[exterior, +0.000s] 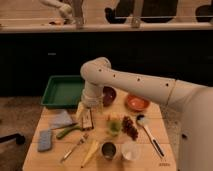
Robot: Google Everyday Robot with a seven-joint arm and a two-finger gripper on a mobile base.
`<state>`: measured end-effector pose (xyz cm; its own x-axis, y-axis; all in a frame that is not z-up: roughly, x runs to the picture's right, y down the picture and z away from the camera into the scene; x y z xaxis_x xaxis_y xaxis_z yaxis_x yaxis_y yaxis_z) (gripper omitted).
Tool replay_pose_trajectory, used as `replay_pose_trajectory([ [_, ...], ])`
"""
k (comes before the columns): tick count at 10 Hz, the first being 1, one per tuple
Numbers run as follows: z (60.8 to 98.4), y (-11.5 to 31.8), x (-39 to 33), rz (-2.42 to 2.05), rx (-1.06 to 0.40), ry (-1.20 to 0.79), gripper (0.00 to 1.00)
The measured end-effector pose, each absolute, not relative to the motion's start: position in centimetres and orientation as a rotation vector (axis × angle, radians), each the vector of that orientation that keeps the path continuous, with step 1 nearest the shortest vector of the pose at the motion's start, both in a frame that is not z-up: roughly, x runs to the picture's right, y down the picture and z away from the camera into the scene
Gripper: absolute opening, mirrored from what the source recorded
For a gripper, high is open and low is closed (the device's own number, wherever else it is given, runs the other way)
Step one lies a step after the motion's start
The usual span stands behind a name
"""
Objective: Place eraser in table surface
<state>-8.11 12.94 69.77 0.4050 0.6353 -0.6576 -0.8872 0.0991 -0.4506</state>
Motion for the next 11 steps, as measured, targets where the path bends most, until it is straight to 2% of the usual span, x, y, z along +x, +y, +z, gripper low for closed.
replay_pose_trajectory([
  [3,69.7,14.1,-10.9,1.212,-0.911,0.332,0.80],
  [8,76.1,15.4,-16.3,1.158,-0.850,0.368,0.80],
  [11,79.3,15.0,-16.6,1.133,-0.847,0.410,0.80],
])
